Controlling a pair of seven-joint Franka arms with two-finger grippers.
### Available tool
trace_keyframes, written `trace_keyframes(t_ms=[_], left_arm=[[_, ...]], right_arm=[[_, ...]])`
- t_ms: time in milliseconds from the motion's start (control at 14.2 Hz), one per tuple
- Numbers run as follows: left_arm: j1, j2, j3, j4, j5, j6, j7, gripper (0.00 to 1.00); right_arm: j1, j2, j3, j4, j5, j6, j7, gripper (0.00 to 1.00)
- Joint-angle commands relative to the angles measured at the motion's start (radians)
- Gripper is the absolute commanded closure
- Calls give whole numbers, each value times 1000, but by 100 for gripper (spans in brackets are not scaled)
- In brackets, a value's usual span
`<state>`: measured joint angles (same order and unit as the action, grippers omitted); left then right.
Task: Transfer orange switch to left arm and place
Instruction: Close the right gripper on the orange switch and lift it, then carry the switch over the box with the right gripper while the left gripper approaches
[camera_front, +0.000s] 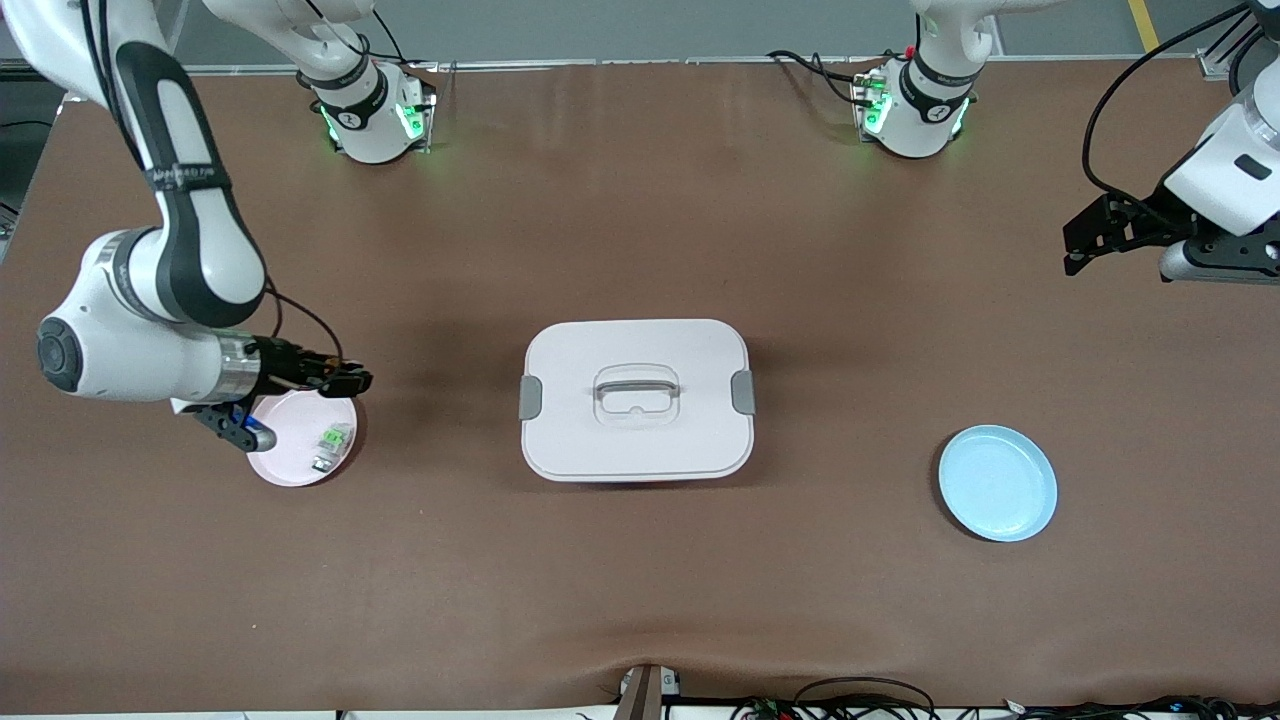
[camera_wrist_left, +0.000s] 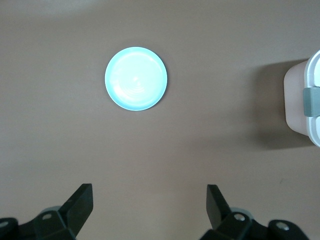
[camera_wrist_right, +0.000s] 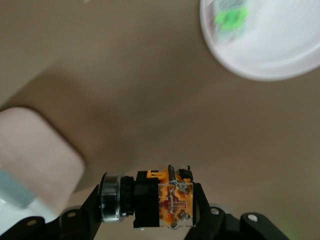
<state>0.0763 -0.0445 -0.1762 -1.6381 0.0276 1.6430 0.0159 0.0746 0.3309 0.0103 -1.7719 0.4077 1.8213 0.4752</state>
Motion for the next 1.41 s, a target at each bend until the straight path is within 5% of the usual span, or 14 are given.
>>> trace_keyframes(t_ms=[0,777,1342], left_arm=[[3,-8,-6,-17,-8,11,4,0],[27,-15,4,-15,-8,-12,7,0],[17,-20,-17,-5,-53,-93,15,0]], right_arm=[[49,-6,-3,121,55,-106,226,100],[335,14,-4,402,154,-129,962,100],[505,109,-4,543,155,90,1376,100]])
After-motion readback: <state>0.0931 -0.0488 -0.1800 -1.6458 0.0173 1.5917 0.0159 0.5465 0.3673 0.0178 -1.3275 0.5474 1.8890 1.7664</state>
